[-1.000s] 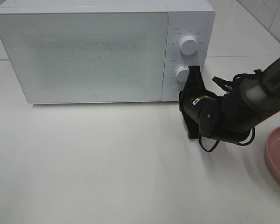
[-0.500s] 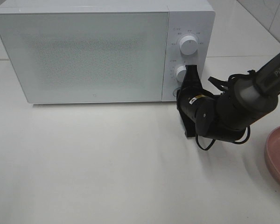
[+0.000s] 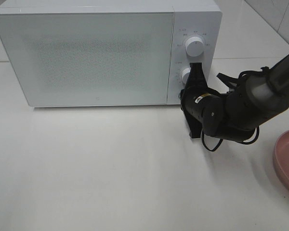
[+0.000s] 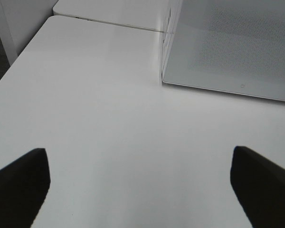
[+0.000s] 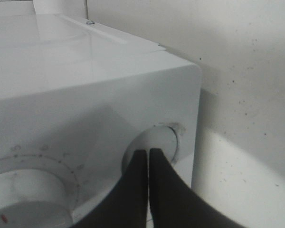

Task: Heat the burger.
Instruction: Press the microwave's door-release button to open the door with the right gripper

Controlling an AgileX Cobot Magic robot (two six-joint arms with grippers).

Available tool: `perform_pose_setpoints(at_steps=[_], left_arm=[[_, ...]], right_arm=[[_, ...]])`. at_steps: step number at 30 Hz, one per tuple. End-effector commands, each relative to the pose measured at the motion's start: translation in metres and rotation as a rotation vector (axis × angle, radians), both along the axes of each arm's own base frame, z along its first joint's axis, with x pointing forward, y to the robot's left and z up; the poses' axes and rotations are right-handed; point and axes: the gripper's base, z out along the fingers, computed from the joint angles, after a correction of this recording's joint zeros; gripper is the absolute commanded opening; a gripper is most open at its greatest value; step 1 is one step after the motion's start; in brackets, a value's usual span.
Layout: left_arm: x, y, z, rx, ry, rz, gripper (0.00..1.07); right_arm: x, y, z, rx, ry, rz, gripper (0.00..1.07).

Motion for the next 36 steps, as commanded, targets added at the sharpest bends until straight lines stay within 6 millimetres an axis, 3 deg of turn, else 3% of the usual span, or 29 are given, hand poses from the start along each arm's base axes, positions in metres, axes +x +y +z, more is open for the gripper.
perform_pose_setpoints(at_steps=[1,12,23,36], left_arm=[[-0.003,0.000,0.000,0.000,-0.029,0.002,0.98],[-0.003,0.000,0.000,0.000,-0.029,0.002,0.98],[-0.003,0.000,0.000,0.000,-0.029,0.002,0.98],[-0.003,0.000,0.000,0.000,-0.029,0.002,0.98]], right_arm=[[0.004,0.001,0.008,0.004,-0.032,0.009,0.00],[0.004,0.001,0.008,0.004,-0.028,0.010,0.00],[0.012,0.001,0.019,0.003,-0.141,-0.012,0.00],[0.046,0.004,0.045,-0.027,-0.412,-0.109,0.00]])
